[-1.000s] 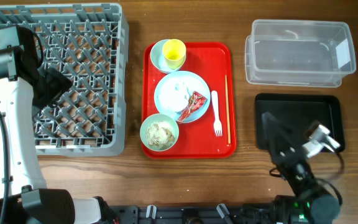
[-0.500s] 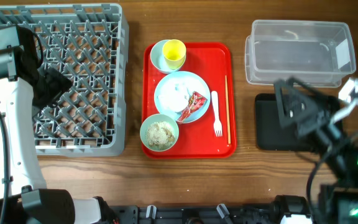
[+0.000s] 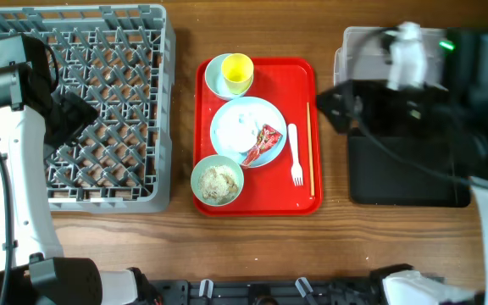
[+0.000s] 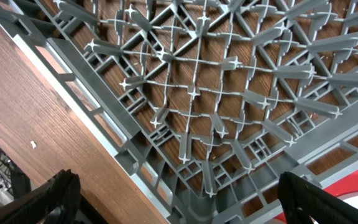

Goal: Sort waste into correct bins and load items into the dishwasher rack
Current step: 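Move the right gripper over the plate and grasp the white tissue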

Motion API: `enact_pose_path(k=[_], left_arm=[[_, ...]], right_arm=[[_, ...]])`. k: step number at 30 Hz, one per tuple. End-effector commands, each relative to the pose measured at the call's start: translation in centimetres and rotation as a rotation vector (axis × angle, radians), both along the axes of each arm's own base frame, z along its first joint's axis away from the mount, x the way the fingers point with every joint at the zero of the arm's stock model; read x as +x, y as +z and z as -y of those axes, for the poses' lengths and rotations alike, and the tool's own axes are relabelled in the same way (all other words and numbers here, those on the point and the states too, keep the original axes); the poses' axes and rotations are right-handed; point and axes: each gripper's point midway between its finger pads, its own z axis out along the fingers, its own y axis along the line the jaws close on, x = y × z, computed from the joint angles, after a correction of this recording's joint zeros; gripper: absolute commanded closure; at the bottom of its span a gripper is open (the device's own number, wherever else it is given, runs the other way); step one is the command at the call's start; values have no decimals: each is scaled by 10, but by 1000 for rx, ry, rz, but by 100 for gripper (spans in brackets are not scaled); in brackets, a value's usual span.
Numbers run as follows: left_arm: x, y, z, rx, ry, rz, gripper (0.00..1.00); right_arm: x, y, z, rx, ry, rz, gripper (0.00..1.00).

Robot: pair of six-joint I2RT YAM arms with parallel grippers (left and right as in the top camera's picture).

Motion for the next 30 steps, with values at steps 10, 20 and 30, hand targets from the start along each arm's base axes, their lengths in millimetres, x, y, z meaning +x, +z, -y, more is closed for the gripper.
enact_pose_path(k=[10, 20, 30], left_arm=[[1, 7, -2, 3, 18, 29, 0], [1, 7, -2, 3, 18, 29, 0], [1, 7, -2, 3, 18, 29, 0]], right_arm=[[80, -102, -78, -13, -68, -286, 19], [88, -259, -117, -375, -231, -491, 42], [81, -322, -140, -377, -89, -599, 42]])
